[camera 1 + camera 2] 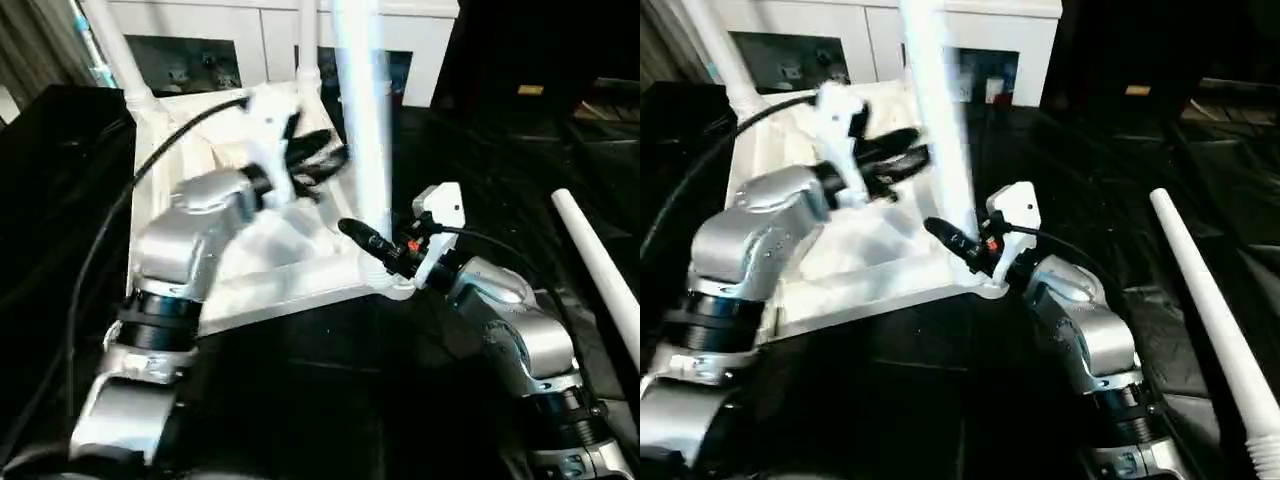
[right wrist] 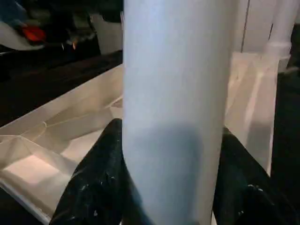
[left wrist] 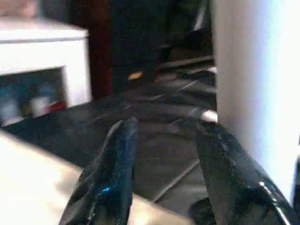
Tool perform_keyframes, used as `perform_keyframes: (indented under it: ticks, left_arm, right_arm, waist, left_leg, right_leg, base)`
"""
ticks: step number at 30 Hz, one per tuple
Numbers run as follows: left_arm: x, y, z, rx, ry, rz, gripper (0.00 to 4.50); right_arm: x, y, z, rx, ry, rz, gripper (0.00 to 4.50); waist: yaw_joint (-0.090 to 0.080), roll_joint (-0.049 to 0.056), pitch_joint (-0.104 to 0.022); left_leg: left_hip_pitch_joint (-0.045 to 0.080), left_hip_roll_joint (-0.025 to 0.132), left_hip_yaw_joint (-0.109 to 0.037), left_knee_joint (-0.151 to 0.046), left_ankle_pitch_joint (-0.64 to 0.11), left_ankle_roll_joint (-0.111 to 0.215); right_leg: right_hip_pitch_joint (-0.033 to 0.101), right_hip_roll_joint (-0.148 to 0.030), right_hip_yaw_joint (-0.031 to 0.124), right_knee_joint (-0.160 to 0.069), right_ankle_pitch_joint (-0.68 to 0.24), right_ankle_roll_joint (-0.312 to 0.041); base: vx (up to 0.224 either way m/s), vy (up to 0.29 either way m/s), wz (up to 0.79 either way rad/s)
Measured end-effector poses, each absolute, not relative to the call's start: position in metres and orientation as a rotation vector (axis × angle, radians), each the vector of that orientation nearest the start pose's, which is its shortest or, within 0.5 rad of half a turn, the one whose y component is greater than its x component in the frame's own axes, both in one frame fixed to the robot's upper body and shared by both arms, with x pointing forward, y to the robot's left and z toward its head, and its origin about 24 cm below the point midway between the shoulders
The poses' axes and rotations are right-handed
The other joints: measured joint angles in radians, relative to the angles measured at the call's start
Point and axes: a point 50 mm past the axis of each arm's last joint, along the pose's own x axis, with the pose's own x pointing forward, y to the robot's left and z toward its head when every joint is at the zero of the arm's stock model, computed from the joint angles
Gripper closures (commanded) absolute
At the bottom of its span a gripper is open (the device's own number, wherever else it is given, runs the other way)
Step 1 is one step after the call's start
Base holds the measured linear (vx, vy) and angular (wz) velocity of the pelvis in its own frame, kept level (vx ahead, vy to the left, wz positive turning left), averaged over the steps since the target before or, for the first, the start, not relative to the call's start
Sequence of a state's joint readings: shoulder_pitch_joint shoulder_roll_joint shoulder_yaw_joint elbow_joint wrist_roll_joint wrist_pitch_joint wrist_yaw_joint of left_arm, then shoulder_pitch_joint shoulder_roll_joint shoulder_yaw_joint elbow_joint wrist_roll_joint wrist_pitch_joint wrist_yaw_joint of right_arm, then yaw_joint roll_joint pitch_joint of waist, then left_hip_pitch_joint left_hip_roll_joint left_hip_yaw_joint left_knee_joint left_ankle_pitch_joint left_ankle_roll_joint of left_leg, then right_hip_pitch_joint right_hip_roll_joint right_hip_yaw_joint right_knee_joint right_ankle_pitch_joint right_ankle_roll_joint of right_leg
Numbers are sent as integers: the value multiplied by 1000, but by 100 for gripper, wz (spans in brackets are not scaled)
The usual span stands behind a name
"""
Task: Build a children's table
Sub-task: Insert table leg to table base
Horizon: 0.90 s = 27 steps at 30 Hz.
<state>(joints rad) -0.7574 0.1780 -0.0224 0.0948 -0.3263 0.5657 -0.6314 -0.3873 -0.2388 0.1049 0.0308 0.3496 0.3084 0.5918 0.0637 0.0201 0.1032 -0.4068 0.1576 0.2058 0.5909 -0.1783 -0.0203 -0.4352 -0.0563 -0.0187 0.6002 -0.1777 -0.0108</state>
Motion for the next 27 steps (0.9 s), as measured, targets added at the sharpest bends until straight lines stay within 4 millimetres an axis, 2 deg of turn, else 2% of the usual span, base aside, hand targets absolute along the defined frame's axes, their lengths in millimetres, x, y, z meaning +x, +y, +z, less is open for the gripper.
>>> perform_keyframes:
  ticks: [10, 16, 18, 22, 27]
  left_arm:
    - [326, 68, 209, -64, -82, -1008, 114]
    - [328, 84, 212, 20, -155, -976, 78]
    - [329, 99, 204, 80, -142, -929, 72]
    - [331, 126, 170, 177, -33, -878, 72]
    - [312, 116, 134, 328, 79, -1130, 72]
  right_arm:
    - [305, -114, 114, 26, -19, 795, 266]
    - [309, -125, 111, 8, 22, 762, 266]
    - [312, -135, 111, -15, 34, 739, 266]
    - [319, -159, 117, -23, 43, 660, 266]
    - [320, -166, 122, -31, 56, 680, 266]
  waist:
    - [-1, 0, 0]
    - [-4, 1, 0]
    - [-6, 2, -1]
    - [-4, 2, 0]
    - [4, 2, 0]
  left_leg:
    - [2, 0, 0, 10, 0, -1]
    - [2, 0, 0, 10, 1, 0]
    - [3, 0, 0, 10, 1, 0]
    - [2, 0, 0, 10, 1, 0]
    - [2, 0, 0, 10, 1, 0]
  right_leg:
    - [2, -2, 1, 9, 0, 0]
    - [2, -2, 1, 10, 1, 0]
    - [2, -1, 1, 10, 1, 0]
    - [2, -1, 1, 10, 1, 0]
    - [2, -2, 1, 10, 1, 0]
  base:
    - [0, 0, 0]
    - [0, 0, 0]
    - [0, 0, 0]
    - [0, 0, 0]
    - [0, 0, 0]
